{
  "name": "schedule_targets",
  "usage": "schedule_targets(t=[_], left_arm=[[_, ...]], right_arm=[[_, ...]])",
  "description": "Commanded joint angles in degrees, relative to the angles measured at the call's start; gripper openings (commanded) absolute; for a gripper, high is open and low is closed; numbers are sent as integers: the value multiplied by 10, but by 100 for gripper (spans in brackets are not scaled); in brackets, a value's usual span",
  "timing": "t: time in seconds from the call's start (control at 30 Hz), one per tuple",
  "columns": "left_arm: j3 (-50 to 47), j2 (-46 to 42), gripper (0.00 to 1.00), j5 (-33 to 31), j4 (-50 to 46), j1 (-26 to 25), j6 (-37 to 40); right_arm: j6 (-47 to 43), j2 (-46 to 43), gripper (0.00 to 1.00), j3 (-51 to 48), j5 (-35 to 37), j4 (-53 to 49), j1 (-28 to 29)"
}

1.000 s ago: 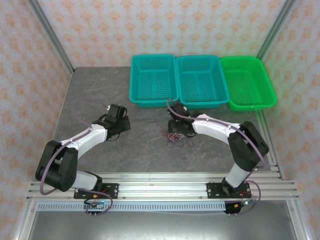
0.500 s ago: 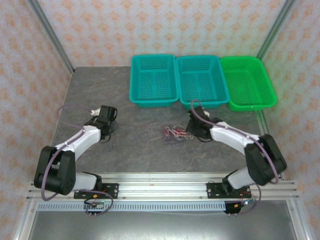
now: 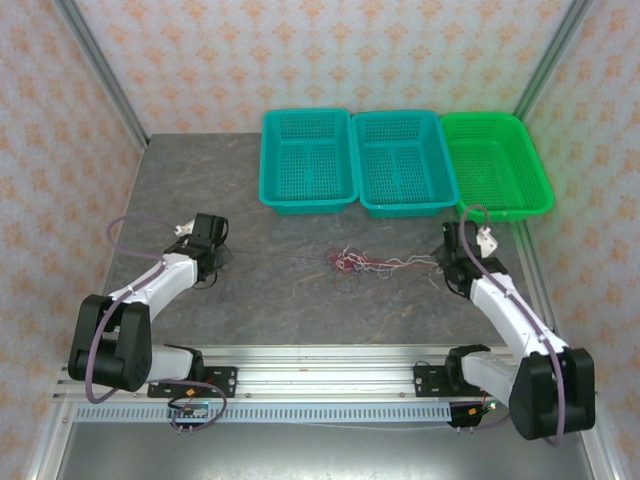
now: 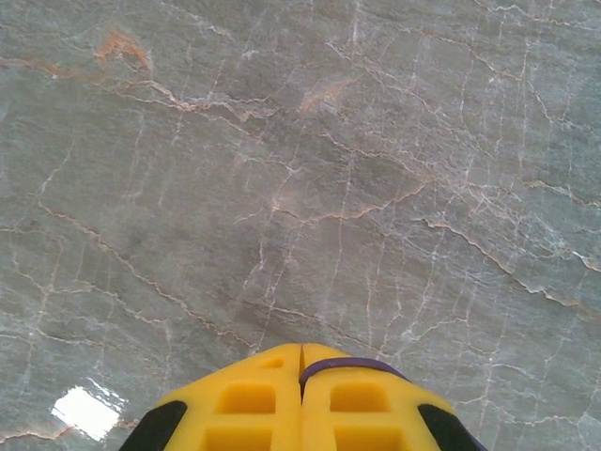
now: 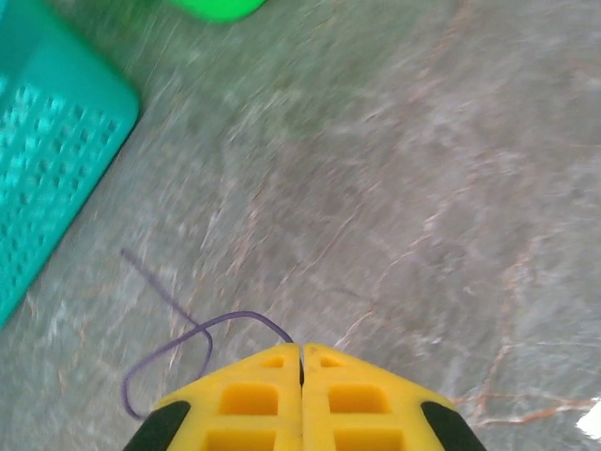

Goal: Untangle the cables

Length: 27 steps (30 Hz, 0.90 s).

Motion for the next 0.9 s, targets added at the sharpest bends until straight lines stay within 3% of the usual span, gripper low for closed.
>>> schedule_targets(t=[0.0,0.13,0.27,0.37,0.47,0.6,0.67,0.7,0.77,0.87], left_arm=[[-2,-7,0,-77,-22,29,-10],[-10,-10,0,-57,-13,37,-5],[-25,14,0,67,94,26,28],[-11,38,0,78,113,-13,45],[5,53,0,83,116,-39,57],[10,58,0,85,114,-50,66],[11,55,0,75,108,-51,66],[11,54,0,72,107,-51,65],[11,52,0,66,103,-51,64],[13,52,0,68,101,-51,64]], right_arm=[[33,-51,0,-30,66,-50,-76],[12,-83,0,-41,57,-34,-97],[-56,-45,4,-67,-88,86,-50],[-108,18,23,-44,-102,91,35],[-160,65,40,10,-95,37,85],[-237,54,65,64,-18,-1,161],[-291,43,94,79,66,9,239],[-323,44,100,85,92,16,271],[-378,60,99,102,107,32,330],[-438,118,100,133,40,37,371]])
